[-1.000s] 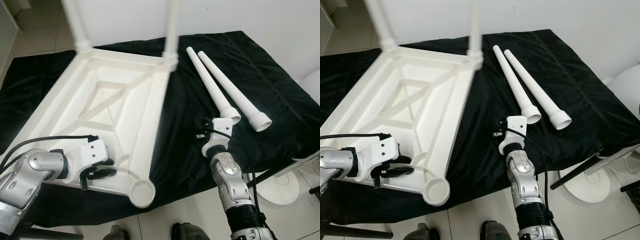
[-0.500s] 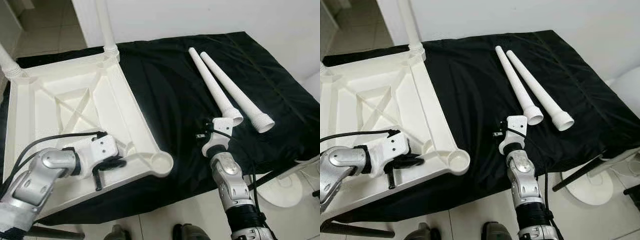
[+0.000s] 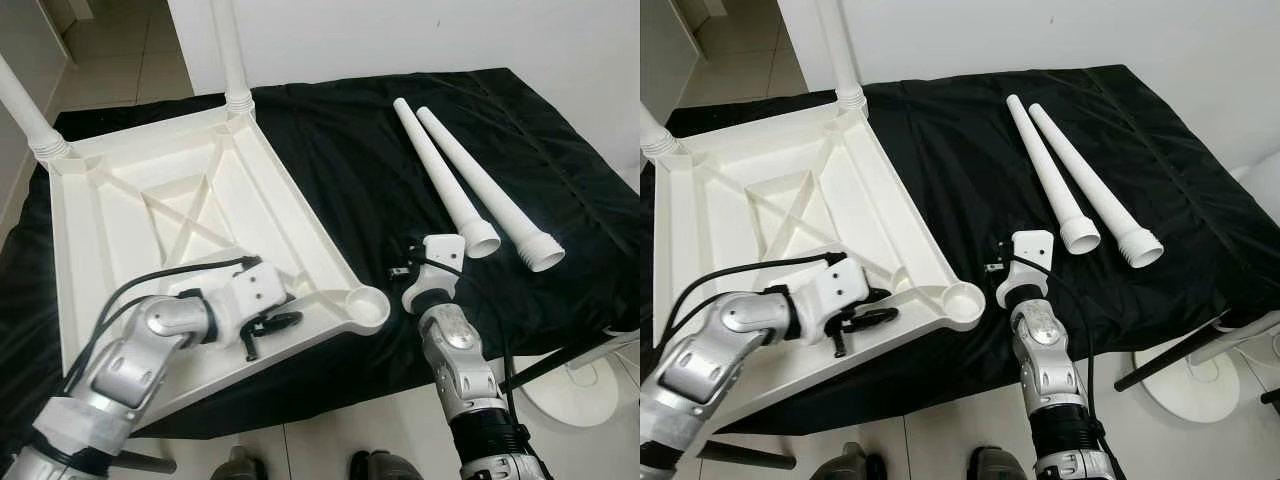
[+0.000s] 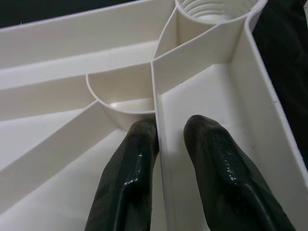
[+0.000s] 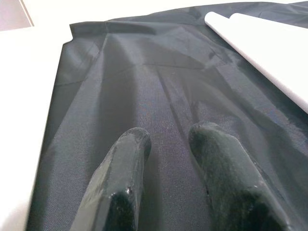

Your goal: Building children table

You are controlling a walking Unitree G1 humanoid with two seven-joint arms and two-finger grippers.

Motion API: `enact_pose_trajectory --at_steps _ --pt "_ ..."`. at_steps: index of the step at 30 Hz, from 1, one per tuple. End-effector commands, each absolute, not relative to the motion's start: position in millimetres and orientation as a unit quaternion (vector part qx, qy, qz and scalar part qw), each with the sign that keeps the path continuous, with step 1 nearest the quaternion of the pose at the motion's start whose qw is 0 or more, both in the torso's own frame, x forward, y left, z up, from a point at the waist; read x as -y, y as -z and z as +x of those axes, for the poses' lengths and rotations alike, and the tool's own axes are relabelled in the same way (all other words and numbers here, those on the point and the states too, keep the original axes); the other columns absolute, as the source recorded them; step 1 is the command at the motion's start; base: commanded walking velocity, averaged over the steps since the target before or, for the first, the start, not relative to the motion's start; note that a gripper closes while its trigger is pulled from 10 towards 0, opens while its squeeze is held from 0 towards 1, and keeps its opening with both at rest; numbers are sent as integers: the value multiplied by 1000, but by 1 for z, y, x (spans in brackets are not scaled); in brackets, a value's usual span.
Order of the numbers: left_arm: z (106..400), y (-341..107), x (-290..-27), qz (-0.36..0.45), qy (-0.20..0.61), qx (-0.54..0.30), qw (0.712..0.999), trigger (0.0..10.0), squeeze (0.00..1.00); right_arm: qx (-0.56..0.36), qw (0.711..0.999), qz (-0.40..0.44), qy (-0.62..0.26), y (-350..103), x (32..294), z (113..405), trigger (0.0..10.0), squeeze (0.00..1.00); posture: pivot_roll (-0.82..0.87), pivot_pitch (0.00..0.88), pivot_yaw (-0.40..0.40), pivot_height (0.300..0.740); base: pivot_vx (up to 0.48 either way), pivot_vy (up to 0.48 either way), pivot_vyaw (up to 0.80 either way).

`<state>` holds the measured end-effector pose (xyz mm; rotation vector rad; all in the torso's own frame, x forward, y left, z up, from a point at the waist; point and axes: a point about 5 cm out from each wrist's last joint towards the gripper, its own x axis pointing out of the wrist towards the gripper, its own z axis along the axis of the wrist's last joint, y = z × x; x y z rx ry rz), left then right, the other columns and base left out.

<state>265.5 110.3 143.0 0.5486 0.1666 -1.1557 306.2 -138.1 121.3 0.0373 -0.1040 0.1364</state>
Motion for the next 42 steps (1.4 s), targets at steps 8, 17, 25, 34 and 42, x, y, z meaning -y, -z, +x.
enact_pose_trajectory --at_steps 8,17,25,34,42 --pt "265 -156 -84 257 556 -24 790 10000 0 56 996 23 -60 -122 137 308 10000 0 -50 100 67 740 0 0 0" --pt "276 -167 -83 265 552 -9 790 10000 1000 66 997 18 -47 -128 146 315 10000 0 -50 100 67 740 0 0 0" --pt "295 -171 -94 283 493 -37 822 10000 0 70 996 16 -46 -130 148 317 10000 0 -50 101 69 740 0 0 0" --pt "302 -183 -96 233 460 -21 857 10000 0 75 996 15 -42 -130 149 316 10000 0 -52 108 78 740 0 0 0" --pt "300 -200 -86 153 450 34 879 10000 0 100 995 0 -21 -139 156 318 10000 0 -54 109 80 740 0 0 0"
